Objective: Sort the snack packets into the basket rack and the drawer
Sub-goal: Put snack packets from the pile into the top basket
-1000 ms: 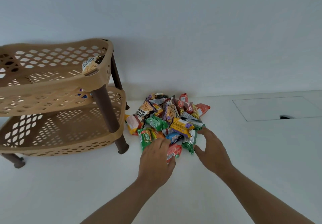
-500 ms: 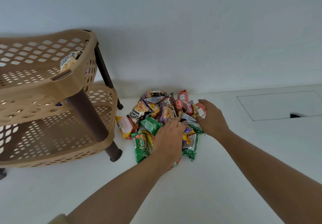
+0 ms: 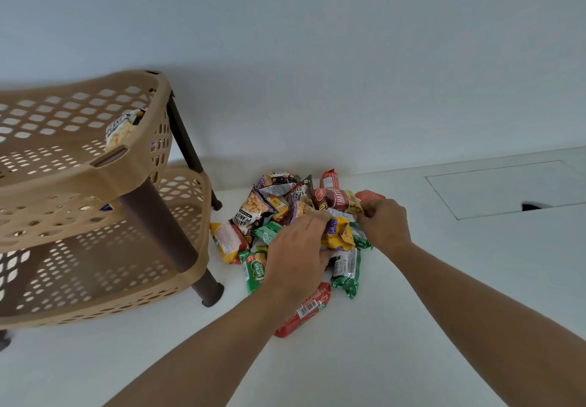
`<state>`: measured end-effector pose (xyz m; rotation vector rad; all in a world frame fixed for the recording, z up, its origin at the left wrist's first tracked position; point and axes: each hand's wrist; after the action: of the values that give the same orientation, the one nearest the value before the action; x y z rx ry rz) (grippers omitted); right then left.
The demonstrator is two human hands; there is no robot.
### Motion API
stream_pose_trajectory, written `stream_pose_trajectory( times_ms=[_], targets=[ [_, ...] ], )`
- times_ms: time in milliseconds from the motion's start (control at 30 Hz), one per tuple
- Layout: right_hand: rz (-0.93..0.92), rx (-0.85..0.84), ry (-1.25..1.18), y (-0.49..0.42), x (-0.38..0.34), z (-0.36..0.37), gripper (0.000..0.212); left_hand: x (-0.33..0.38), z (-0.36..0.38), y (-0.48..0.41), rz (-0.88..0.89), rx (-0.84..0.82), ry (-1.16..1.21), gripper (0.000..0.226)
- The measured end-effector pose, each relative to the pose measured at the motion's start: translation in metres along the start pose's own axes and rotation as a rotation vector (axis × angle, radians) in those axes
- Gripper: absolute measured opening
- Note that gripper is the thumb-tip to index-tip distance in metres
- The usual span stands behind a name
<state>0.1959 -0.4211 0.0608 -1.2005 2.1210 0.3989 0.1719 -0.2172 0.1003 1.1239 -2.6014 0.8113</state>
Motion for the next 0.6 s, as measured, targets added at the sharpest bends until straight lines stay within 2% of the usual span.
stream_pose_trajectory(
  times_ms=[133, 400, 600],
  targets=[
    [0.012, 0.030, -0.054, 0.013, -0.006, -0.008, 0.008, 0.006, -0.020, 0.014, -0.068, 0.080, 0.075, 0.054],
    [0.042, 0.102, -0.224, 0.059, -0.019, -0.027, 0.012, 0.013, -0.080, 0.051, -0.134, 0.144, 0.097, 0.058],
    [0.072, 0.176, -0.450, 0.087, -0.054, -0.055, 0.012, 0.015, -0.144, 0.086, -0.054, 0.256, 0.092, 0.055]
  ],
)
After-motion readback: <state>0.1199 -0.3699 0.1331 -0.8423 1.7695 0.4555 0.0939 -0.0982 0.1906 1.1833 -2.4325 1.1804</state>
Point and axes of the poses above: each hand's wrist, its own y-axis away from the middle knuckle, its own z-axis out of the palm, x = y × z, and after that the axes turned 4 degrees about z, right-handed
